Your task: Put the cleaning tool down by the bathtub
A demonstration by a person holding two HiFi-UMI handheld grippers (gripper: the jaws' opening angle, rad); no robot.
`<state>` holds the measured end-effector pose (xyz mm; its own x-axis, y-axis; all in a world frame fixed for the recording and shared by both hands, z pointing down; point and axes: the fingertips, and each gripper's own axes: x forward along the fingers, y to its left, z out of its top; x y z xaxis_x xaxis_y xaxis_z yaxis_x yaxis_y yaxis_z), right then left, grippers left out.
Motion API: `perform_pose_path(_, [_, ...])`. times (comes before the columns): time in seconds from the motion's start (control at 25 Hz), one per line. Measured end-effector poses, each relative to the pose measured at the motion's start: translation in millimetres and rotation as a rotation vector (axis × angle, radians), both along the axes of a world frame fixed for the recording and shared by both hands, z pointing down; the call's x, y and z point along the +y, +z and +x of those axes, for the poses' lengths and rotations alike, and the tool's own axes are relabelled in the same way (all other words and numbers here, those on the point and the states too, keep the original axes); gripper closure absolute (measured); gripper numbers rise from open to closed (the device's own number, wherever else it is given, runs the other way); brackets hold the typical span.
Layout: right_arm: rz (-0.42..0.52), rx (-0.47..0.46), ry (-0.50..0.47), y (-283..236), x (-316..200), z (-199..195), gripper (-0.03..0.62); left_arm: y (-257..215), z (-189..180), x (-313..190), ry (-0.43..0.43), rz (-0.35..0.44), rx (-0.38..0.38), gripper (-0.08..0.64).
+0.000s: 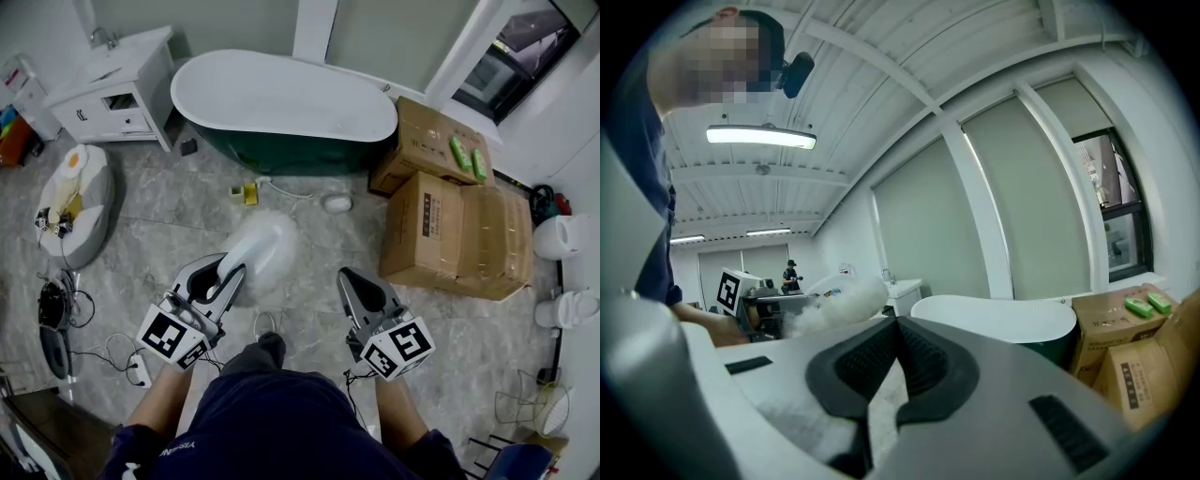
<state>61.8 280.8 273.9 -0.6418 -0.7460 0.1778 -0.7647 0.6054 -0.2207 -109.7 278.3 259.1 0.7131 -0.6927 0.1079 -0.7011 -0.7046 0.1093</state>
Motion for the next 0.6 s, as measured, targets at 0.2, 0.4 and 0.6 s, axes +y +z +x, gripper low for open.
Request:
perform_pose_path(0.2, [0.003, 0.019, -0.005, -3.0, -33.8, -26.2, 0.588, -2.0, -23.3, -36.1, 0.005, 0.003, 0.008, 0.452])
perform_pose_path(0.4, [0.004, 0.022, -0.005, -4.0, -61.4, -46.9, 0.588, -2.1, -43.2, -63.9, 0.009, 0.007, 0.01, 0.451])
perform_pose_path(0.6, [0.0, 0.022, 0.0, -2.2, -84.0, -59.0, 0.588, -0.4, -57.7, -86.3, 0.009, 0.009, 0.013, 0.451])
